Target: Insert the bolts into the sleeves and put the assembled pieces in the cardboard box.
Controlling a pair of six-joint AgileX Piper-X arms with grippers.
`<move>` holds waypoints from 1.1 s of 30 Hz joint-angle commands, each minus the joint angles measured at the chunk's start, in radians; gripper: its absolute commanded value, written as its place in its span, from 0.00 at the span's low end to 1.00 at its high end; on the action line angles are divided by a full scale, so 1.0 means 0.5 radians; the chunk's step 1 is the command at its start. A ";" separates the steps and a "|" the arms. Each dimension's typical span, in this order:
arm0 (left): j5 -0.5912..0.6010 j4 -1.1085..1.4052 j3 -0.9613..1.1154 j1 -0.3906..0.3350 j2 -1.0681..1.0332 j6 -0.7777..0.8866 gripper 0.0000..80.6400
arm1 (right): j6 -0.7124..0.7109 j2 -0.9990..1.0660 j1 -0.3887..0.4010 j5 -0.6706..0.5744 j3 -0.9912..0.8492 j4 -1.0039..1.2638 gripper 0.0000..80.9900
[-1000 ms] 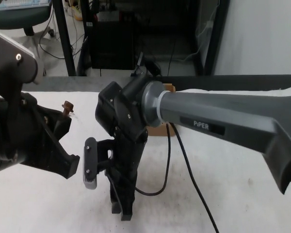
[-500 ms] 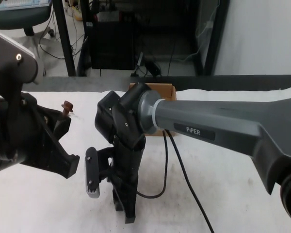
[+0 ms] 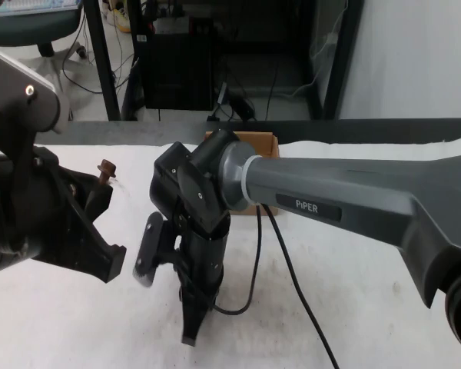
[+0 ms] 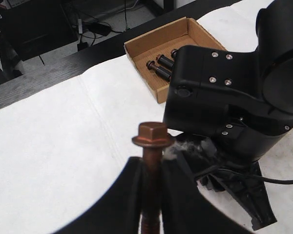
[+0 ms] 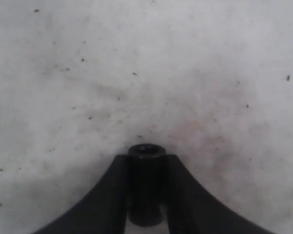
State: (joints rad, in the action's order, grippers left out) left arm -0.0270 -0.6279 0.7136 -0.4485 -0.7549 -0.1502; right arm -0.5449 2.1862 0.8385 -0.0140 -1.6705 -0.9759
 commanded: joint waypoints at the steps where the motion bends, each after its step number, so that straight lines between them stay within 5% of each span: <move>1: -0.020 0.023 0.007 0.005 -0.004 -0.014 0.00 | 0.399 -0.013 -0.022 0.028 0.002 -0.061 0.01; 10: -0.019 0.023 0.007 0.005 -0.004 -0.004 0.00 | 1.077 -0.089 -0.028 -0.545 0.000 -0.137 0.01; 21: 0.041 0.132 0.007 0.005 0.041 0.408 0.00 | 1.862 -0.598 -0.292 -0.570 0.000 0.708 0.01; 27: 0.438 0.555 0.007 0.005 0.177 0.452 0.00 | 1.928 -0.856 -0.519 -0.731 0.000 0.957 0.01; 33: 1.172 0.760 0.000 0.005 0.173 0.501 0.00 | 1.935 -1.060 -0.708 -1.175 0.000 1.219 0.01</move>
State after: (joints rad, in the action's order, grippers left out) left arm 0.4287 -0.2869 0.7119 -0.4485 -0.6616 0.0898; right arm 0.4116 1.7182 0.5226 -0.4496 -1.6624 -0.4711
